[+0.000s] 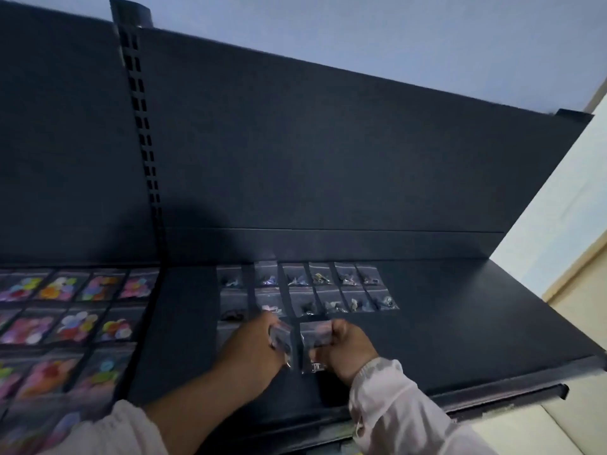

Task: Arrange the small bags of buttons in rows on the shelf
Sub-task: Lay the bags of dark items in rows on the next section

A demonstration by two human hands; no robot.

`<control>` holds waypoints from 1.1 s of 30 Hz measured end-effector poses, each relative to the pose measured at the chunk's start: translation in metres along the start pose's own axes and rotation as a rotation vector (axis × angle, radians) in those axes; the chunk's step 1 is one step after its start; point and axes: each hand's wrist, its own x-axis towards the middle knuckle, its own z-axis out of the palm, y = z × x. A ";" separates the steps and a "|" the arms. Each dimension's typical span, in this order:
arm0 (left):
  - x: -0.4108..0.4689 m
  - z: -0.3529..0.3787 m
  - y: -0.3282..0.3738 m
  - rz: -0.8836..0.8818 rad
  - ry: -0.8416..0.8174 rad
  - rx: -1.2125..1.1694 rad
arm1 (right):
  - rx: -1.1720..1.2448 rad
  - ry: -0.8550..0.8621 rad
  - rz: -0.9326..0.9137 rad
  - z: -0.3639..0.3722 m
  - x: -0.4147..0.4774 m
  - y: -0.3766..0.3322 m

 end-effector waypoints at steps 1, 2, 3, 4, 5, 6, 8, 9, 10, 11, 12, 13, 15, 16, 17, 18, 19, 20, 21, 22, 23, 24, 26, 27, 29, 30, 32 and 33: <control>0.002 0.007 0.001 0.009 0.035 0.013 | -0.010 -0.020 -0.022 -0.001 0.005 0.006; 0.002 0.012 0.001 0.036 0.070 0.049 | -0.044 -0.031 -0.054 -0.002 0.009 0.011; 0.001 0.016 0.001 0.071 0.097 0.139 | -0.125 -0.035 -0.097 -0.005 0.013 0.015; 0.001 0.019 0.001 0.118 0.125 0.271 | -0.241 -0.016 -0.154 -0.008 0.016 0.017; 0.000 0.022 -0.001 0.150 0.152 0.427 | -0.368 0.016 -0.232 -0.014 0.017 0.017; -0.003 0.026 -0.002 0.157 0.196 0.562 | -0.474 0.041 -0.323 -0.021 0.017 0.017; -0.006 0.030 -0.004 0.217 0.295 0.705 | -0.590 0.074 -0.517 -0.030 0.016 0.017; -0.006 0.031 -0.008 0.280 0.317 0.715 | -0.631 0.059 -0.610 -0.031 0.014 0.018; -0.005 0.032 -0.013 0.363 0.325 0.715 | -0.659 0.030 -0.684 -0.031 0.013 0.019; -0.003 0.035 -0.020 0.446 0.316 0.753 | -0.678 -0.007 -0.741 -0.030 0.012 0.023; -0.003 0.035 -0.024 0.497 0.282 0.794 | -0.704 -0.048 -0.768 -0.029 0.012 0.028; -0.003 0.036 -0.027 0.533 0.239 0.832 | -0.733 -0.089 -0.789 -0.028 0.014 0.032; -0.004 0.040 -0.031 0.542 0.163 0.867 | -0.759 -0.127 -0.801 -0.027 0.018 0.037; -0.005 0.042 -0.034 0.538 0.149 0.875 | -0.755 -0.135 -0.801 -0.026 0.020 0.037; -0.004 0.044 -0.038 0.550 0.150 0.881 | -0.753 -0.127 -0.819 -0.026 0.023 0.037; -0.005 0.044 -0.038 0.546 0.145 0.881 | -0.752 -0.111 -0.851 -0.025 0.026 0.038; -0.005 0.044 -0.038 0.545 0.149 0.880 | -0.758 -0.093 -0.887 -0.024 0.028 0.039; -0.005 0.044 -0.037 0.532 0.158 0.878 | -0.759 -0.066 -0.921 -0.024 0.030 0.039; -0.005 0.044 -0.037 0.528 0.172 0.872 | -0.749 -0.050 -0.947 -0.024 0.031 0.039; -0.005 0.044 -0.036 0.520 0.177 0.869 | -0.730 -0.044 -0.965 -0.023 0.033 0.039; -0.005 0.044 -0.036 0.519 0.180 0.865 | -0.700 -0.042 -0.977 -0.023 0.034 0.039; -0.004 0.043 -0.037 0.514 0.172 0.859 | -0.673 -0.040 -0.988 -0.022 0.036 0.040; -0.003 0.043 -0.035 0.507 0.143 0.871 | -0.648 -0.031 -1.003 -0.022 0.041 0.041; -0.003 0.043 -0.034 0.503 0.134 0.896 | -0.647 -0.029 -1.007 -0.021 0.042 0.041; -0.003 0.041 -0.033 0.487 0.136 0.921 | -0.660 -0.029 -1.015 -0.020 0.045 0.041; -0.004 0.041 -0.032 0.460 0.126 0.926 | -0.668 -0.029 -1.020 -0.019 0.046 0.040; -0.006 0.038 -0.028 0.438 0.133 0.929 | -0.663 -0.042 -1.018 -0.018 0.047 0.037; -0.006 0.037 -0.028 0.430 0.142 0.938 | -0.663 -0.052 -1.012 -0.017 0.047 0.036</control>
